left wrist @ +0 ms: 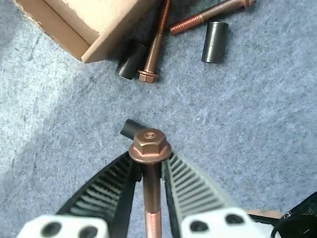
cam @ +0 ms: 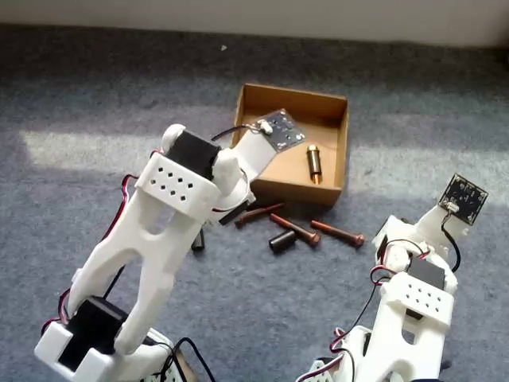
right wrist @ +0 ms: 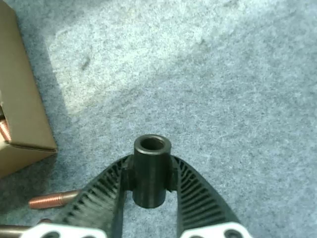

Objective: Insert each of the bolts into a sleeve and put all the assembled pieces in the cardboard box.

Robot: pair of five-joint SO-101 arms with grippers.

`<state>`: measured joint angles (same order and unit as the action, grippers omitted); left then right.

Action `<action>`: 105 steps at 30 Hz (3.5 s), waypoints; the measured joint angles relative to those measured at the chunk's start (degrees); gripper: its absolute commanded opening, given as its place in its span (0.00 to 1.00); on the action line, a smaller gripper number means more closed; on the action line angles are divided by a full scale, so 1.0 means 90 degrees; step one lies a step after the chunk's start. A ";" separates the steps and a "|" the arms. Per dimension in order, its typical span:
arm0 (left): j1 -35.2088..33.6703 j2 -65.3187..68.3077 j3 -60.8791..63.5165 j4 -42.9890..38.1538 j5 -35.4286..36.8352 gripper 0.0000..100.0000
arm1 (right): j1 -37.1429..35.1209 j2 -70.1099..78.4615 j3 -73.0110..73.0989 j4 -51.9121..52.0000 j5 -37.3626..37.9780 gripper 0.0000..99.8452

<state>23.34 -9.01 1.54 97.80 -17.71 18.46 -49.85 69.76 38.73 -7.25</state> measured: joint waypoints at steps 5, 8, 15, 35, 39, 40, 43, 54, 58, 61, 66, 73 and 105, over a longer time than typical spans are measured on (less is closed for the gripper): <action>0.0020 -0.0059 0.0059 0.0068 0.0010 0.00 | 0.0000 0.0000 0.0000 0.0000 0.0000 0.01; 0.0010 -0.0410 0.0264 0.0068 0.0010 0.00 | 0.0000 0.0000 0.0000 0.0000 0.0000 0.01; 0.0010 -0.2012 0.1045 0.0068 0.0664 0.01 | 0.0000 0.0000 0.0000 0.0000 0.0000 0.01; 0.0000 -0.5480 0.3145 -0.0274 0.1748 0.01 | -0.0352 0.0000 0.0000 0.0000 0.0127 0.01; 0.0010 -0.6603 0.4200 -0.0977 0.1866 0.01 | -0.0381 0.0000 0.0000 0.0000 0.0234 0.01; 0.0010 -0.6867 0.4464 -0.1182 0.1866 0.01 | -0.0400 0.0000 0.0000 0.0000 0.0234 0.01; 0.0010 -0.7697 0.5314 -0.1768 0.1866 0.01 | -0.0684 0.0000 0.0000 0.0000 0.0244 0.01; 0.0010 -1.0344 0.7111 -0.3389 0.1397 0.01 | -0.1788 0.0000 0.0000 0.0000 0.0635 0.01; 0.0020 -1.0383 0.7502 -0.4073 0.1397 0.01 | -0.2432 0.0000 0.0000 0.0000 0.0752 0.01; 0.0020 -1.0383 0.7678 -0.4728 0.1397 0.01 | -0.2911 0.0000 0.0000 0.0000 0.0772 0.01; 0.0020 -1.0383 0.7736 -0.5646 0.1397 0.01 | -0.3868 0.0000 -0.0059 0.0000 0.0791 0.01; -0.0313 -1.0383 0.7736 -0.6300 0.2481 0.01 | -0.4923 0.0000 -0.0371 -0.0420 0.1065 0.01; -0.1162 -0.8518 0.7746 -0.7726 0.4083 0.01 | -0.6603 0.0000 0.2178 -0.6027 0.1758 0.01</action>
<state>12.88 -85.67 71.25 28.26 19.03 -40.97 -49.85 89.36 -15.52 8.57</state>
